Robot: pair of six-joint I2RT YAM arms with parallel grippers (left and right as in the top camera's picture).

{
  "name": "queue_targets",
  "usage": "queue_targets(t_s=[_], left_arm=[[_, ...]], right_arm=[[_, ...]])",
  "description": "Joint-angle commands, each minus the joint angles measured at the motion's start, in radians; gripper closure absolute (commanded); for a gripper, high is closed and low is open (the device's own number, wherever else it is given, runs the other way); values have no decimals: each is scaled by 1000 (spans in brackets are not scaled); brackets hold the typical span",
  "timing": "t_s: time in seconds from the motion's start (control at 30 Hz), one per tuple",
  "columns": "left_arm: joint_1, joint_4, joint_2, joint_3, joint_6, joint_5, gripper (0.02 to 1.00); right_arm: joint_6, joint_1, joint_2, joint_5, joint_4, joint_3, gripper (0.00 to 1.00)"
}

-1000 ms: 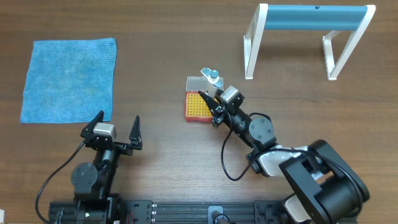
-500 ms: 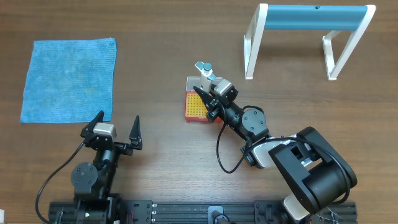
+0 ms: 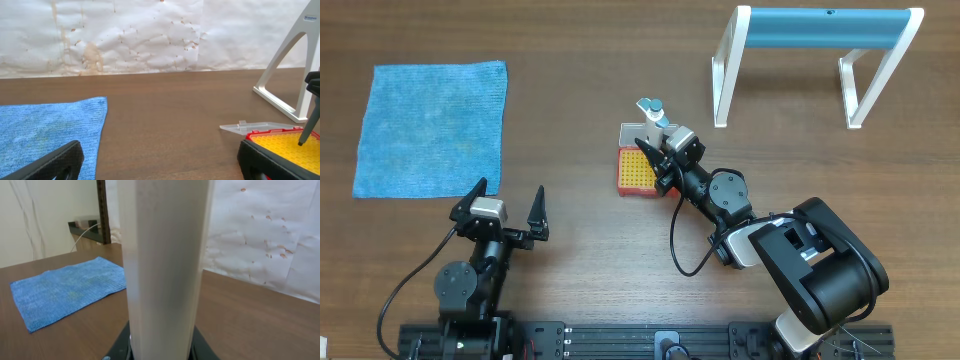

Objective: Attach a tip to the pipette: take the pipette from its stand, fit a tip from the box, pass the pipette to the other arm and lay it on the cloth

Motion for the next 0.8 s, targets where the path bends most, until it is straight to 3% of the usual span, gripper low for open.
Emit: queue_targets(t_s=[0.03, 0.8], left_arm=[[-1, -5, -5, -2, -13, -4, 18], [-1, -5, -5, -2, -13, -4, 18]], right_arm=[[15, 0, 6, -18, 10, 19, 925], [14, 18, 8, -43, -8, -3, 925]])
